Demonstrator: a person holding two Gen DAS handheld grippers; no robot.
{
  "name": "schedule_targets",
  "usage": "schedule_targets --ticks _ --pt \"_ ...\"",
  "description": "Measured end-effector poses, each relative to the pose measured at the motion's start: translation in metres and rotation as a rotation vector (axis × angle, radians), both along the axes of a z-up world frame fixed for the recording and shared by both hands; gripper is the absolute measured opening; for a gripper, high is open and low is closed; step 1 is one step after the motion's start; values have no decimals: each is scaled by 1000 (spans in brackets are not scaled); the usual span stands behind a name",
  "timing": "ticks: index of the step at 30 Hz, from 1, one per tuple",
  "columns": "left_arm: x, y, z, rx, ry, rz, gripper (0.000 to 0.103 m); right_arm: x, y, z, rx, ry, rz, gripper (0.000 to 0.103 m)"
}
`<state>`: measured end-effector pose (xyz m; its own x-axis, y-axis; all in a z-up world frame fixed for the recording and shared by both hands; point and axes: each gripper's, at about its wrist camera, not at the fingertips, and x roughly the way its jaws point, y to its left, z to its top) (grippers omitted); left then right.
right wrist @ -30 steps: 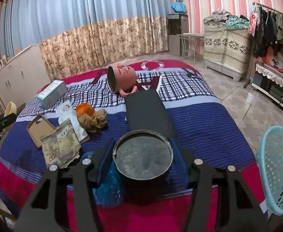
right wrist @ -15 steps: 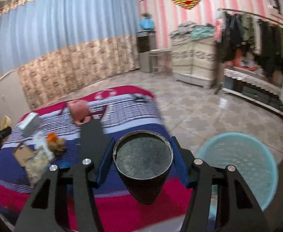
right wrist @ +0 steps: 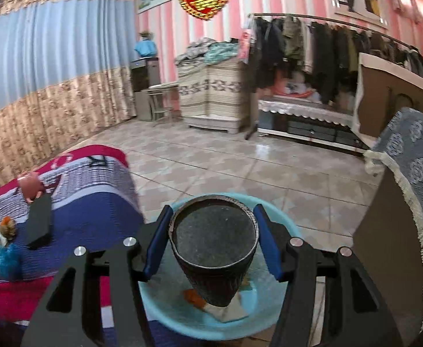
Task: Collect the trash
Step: 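Carry the cream bowl and black cup over the basket with both tools, then open the left tool to drop the cream bowl into the basket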
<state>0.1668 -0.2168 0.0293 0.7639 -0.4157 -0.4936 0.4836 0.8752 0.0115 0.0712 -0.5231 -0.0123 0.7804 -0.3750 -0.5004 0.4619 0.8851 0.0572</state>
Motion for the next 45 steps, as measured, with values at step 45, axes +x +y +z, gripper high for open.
schedule_targets --ticks 45 --pt "12 -228 -103 140 81 -314 71 -8 -76 -40 155 10 -131 57"
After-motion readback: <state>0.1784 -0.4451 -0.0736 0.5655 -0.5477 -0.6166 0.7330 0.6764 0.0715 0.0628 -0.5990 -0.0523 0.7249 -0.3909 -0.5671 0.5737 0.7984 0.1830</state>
